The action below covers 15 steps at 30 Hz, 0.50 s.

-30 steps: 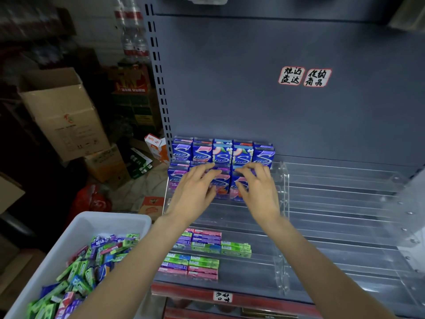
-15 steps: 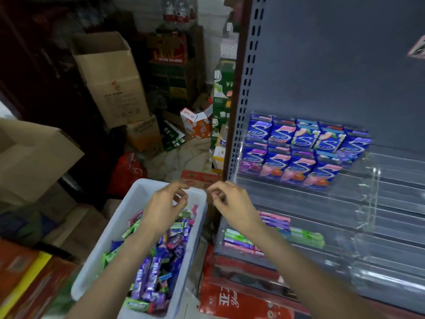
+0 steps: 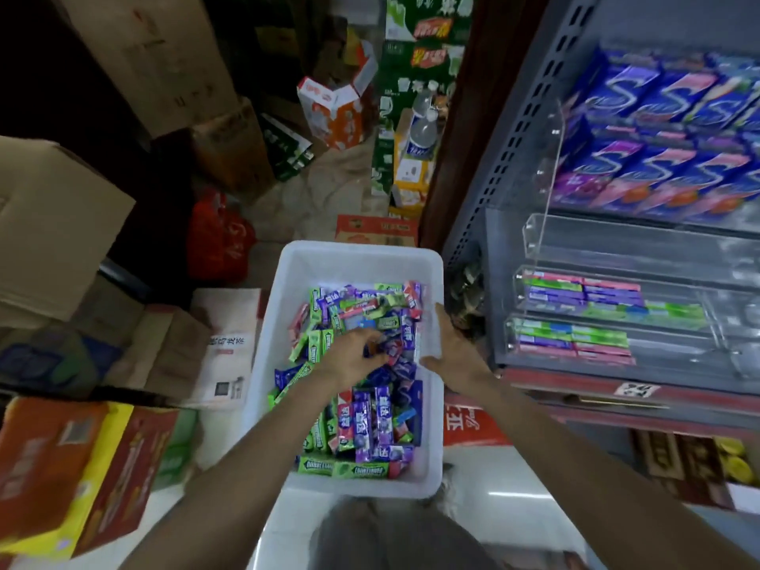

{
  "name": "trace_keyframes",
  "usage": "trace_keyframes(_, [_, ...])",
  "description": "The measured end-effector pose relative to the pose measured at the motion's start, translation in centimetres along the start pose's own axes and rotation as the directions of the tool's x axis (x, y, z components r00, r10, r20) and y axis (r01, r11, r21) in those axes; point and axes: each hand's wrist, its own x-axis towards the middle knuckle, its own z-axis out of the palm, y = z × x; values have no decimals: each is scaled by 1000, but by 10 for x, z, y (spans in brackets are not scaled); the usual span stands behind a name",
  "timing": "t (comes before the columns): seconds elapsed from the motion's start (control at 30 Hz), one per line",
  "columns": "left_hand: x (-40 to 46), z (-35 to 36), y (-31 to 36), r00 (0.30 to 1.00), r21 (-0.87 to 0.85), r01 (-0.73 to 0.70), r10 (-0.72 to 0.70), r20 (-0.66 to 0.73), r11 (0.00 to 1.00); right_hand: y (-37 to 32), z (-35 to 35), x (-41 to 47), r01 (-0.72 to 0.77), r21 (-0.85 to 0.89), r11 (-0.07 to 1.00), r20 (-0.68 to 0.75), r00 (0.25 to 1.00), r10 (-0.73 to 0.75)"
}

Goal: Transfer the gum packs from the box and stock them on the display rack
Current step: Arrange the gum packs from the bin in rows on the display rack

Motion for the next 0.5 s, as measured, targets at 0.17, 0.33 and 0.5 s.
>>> trace_keyframes(0.17, [7,23,-1,975,72,-73,56,215,995,13,10,3,-44,123,991,-25,999,48])
trace_keyframes(0.33, [13,40,5,954,409,-228,120,273,884,25,9,-1,30,246,969,-3,1000,-30])
trace_keyframes(0.5, [9,49,4,952,495,-264,140,273,828,34,13,-8,33,331,943,50,997,-52])
